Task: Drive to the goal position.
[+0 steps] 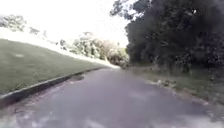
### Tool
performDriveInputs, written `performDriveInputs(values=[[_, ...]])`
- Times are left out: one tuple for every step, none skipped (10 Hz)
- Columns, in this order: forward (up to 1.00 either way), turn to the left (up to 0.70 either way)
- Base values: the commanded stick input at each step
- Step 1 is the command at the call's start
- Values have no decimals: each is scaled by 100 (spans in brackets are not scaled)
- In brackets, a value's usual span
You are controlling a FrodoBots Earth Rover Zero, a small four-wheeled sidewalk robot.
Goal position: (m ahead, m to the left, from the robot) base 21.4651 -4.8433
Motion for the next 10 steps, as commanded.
performDriveInputs(values=[[100,0],[100,0],[100,0],[100,0],[100,0],[100,0],[100,0],[100,0],[100,0],[100,0]])
